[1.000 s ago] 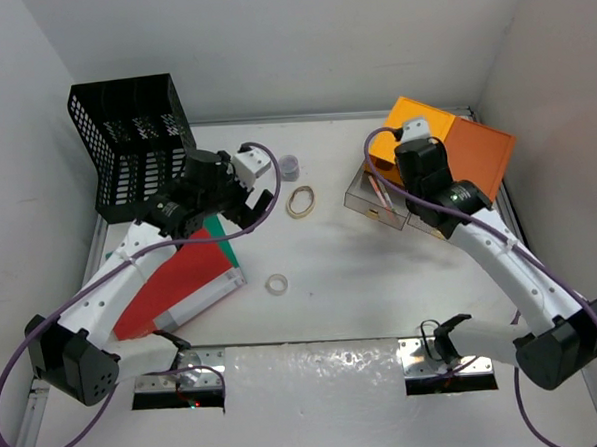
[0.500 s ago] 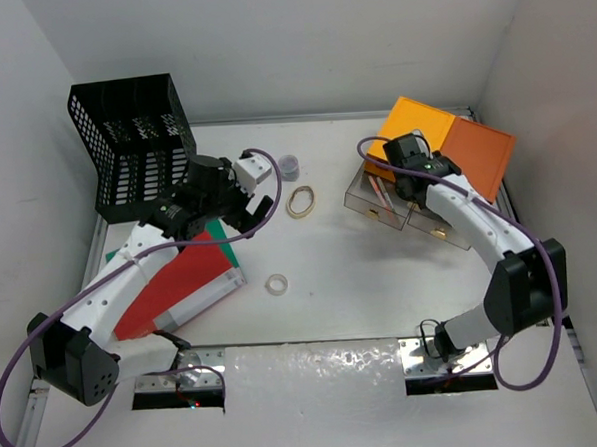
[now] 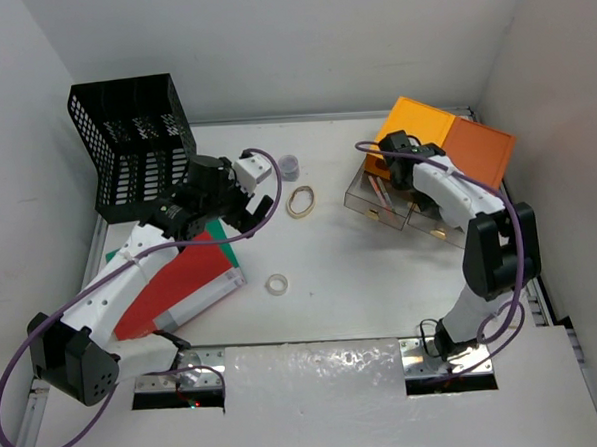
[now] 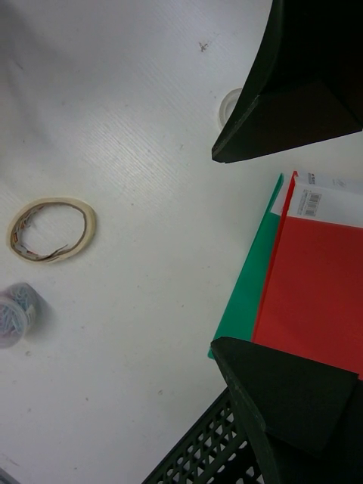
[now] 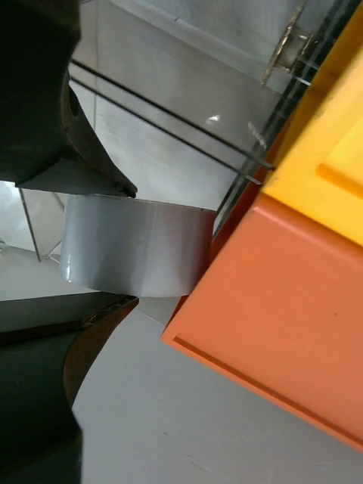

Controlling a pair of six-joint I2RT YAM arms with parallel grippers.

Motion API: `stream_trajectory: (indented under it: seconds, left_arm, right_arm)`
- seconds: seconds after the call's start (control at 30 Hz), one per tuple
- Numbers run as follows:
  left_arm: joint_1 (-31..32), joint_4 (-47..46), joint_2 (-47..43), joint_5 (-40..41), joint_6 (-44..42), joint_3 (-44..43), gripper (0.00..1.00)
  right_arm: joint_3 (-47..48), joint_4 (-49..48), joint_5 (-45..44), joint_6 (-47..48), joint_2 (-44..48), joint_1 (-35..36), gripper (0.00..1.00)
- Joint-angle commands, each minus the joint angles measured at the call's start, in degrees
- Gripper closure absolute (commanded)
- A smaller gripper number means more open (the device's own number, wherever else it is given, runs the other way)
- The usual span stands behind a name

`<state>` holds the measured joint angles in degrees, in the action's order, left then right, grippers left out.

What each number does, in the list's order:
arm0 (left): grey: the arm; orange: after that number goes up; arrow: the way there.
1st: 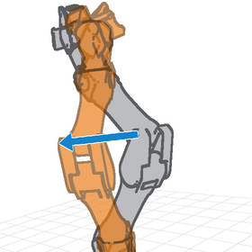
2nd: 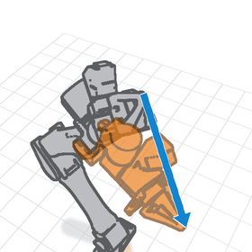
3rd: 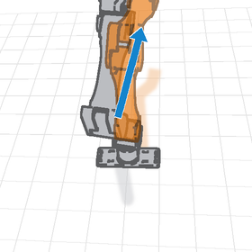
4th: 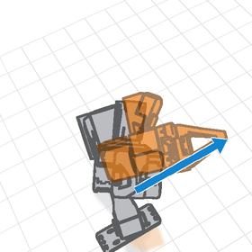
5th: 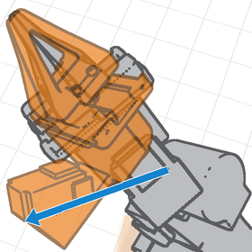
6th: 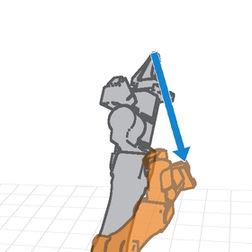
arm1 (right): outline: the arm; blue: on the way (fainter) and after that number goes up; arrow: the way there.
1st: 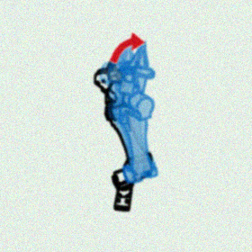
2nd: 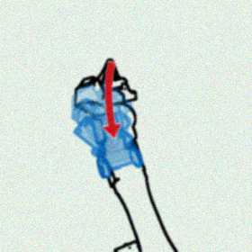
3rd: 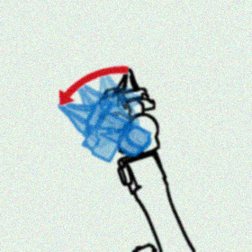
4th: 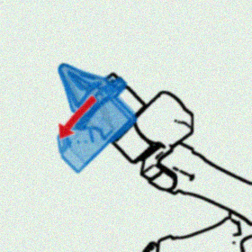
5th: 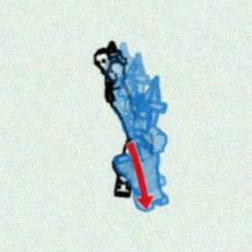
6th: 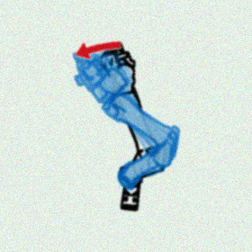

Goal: Organize the desk

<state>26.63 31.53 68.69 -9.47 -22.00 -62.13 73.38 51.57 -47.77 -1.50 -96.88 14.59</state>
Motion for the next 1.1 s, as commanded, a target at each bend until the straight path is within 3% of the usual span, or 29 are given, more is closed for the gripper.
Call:
stream_trajectory:
  seconds: [0.0, 0.07, 0.2, 0.33, 0.6, 0.7, 0.83, 0.87, 0.97, 1.07]
  left_arm:
    - [0.17, -2.52, -1.18, 0.94, 0.03, 0.08, 0.00]
    - [0.17, -2.70, -1.19, 1.39, -0.06, 0.08, 0.00]
    - [0.17, -2.88, -1.19, 1.48, -0.24, 0.34, 0.00]
    - [0.17, -3.75, -1.10, 2.09, -0.50, 0.69, 0.00]
    - [0.17, -3.76, -1.01, 2.44, -0.50, 0.69, 0.00]
    - [0.09, -3.41, -1.18, 2.53, -0.68, 0.52, 0.00]
    - [0.17, -3.32, -1.36, 2.79, -0.85, 0.69, 0.00]
    - [0.09, -3.49, -1.36, 2.80, -0.85, 0.78, 0.01]
    - [0.17, -3.67, -1.54, 2.80, -0.94, 1.04, 0.00]
    - [0.17, -3.84, -1.54, 2.97, -1.03, 1.22, 0.00]
  right_arm:
    - [3.52, 1.34, -0.40, -0.35, -1.29, -0.44, 0.71]
    - [3.96, 1.34, 1.01, -0.44, -1.47, -0.44, 0.47]
    - [4.75, 0.90, 4.43, -0.61, -0.07, -0.44, 0.23]
    - [5.19, 0.81, 8.56, -0.44, 1.60, -0.35, 0.15]
    - [5.80, -0.24, 16.98, 1.06, 4.16, -0.35, 0.15]
    - [5.81, -0.42, 19.11, 1.06, 4.51, -0.44, 0.20]
    - [4.67, -1.12, 20.94, 1.06, 6.35, -1.05, 0.55]
    - [4.31, -1.91, 22.27, 1.06, 6.88, -1.66, 0.67]
    - [2.21, -4.36, 30.61, 0.45, 8.99, -3.68, 0.81]
    - [0.97, -5.43, 33.17, -0.08, 9.87, -5.18, 0.89]
